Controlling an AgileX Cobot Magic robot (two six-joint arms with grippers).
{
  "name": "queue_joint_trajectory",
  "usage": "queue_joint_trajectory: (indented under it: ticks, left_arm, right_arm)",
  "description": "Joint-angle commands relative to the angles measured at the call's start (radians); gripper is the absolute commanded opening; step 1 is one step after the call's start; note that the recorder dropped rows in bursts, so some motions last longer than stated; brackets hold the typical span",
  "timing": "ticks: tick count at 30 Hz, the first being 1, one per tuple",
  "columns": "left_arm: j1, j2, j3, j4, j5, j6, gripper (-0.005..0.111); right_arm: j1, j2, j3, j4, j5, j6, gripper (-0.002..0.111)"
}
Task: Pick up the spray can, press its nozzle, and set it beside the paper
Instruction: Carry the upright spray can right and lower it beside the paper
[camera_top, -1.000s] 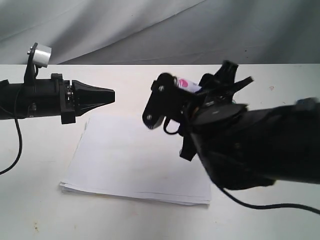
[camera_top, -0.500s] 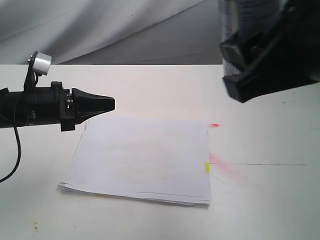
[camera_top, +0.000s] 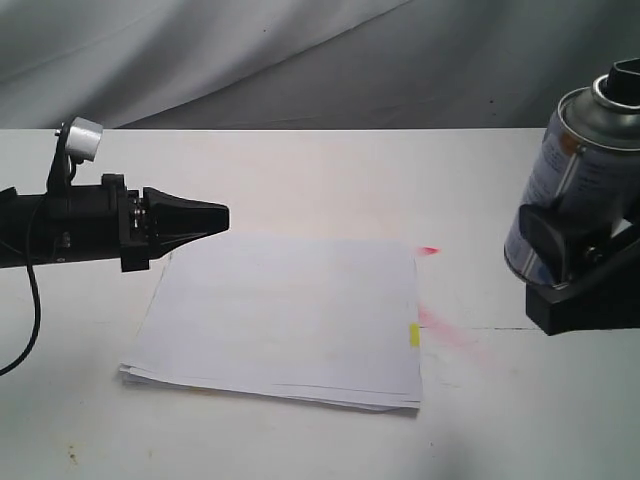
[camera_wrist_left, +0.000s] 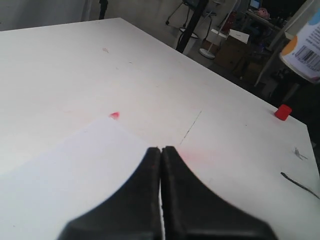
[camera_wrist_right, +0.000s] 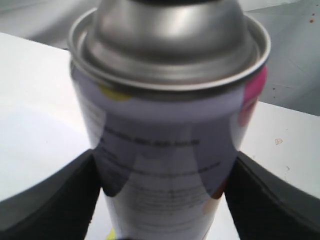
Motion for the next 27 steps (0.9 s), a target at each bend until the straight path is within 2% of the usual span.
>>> queue_joint_trajectory:
  ticks: [1, 8, 27]
  left_arm:
    - [-0.002, -0.009, 0.007, -0.012, 0.011, 0.007, 0.000]
    - [-0.002, -0.009, 0.040, -0.017, 0.011, 0.007, 0.000]
    - [-0.002, -0.009, 0.047, 0.017, 0.011, 0.005, 0.000]
  right_arm:
    - [0.002, 0.073, 0.031, -0.288, 0.066, 0.320, 0.000]
    - [-0.068, 0.195, 0.020, -0.288, 0.051, 0.342, 0.000]
    - [-0.070, 0.206, 0.020, -0.288, 0.045, 0.342, 0.000]
